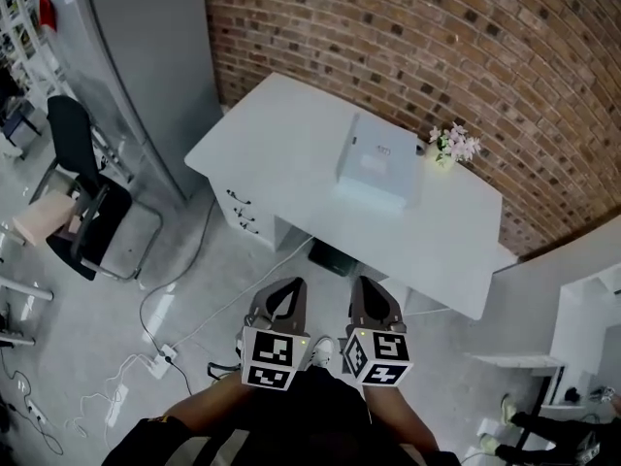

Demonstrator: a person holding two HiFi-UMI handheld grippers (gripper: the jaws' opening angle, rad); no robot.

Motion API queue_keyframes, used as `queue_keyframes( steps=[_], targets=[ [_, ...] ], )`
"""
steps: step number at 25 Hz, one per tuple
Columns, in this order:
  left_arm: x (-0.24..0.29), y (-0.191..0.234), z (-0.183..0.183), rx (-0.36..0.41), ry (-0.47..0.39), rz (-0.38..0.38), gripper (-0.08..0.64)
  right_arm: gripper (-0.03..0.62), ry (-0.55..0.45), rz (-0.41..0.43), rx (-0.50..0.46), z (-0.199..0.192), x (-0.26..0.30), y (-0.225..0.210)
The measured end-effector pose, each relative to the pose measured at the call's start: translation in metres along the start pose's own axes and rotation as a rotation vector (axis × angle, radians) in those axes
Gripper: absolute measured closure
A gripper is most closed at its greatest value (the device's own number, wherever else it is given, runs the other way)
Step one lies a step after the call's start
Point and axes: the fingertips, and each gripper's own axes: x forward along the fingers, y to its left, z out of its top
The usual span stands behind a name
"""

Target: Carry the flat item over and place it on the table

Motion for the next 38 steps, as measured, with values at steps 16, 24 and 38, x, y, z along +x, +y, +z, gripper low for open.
queue_keyframes(
  steps=[16, 24, 38],
  targets=[
    [-0.039, -0.039, -0.019, 0.046, -0.015, -0.036, 0.555, 0.592, -0.016, -0.008, -0.03, -0.023, -0.07, 0.015],
    [-0.045, -0.095, -0.038, 0.078, 0.022, -0.033, 0.555, 0.592, 0.002, 0.009, 0.004, -0.05, -0.112, -0.016],
    [-0.051, -0.103, -0.058, 0.046, 0.049, 0.028, 0.555, 0.592, 0.039, 0.04, 0.005, -0.074, -0.12, -0.022]
  ],
)
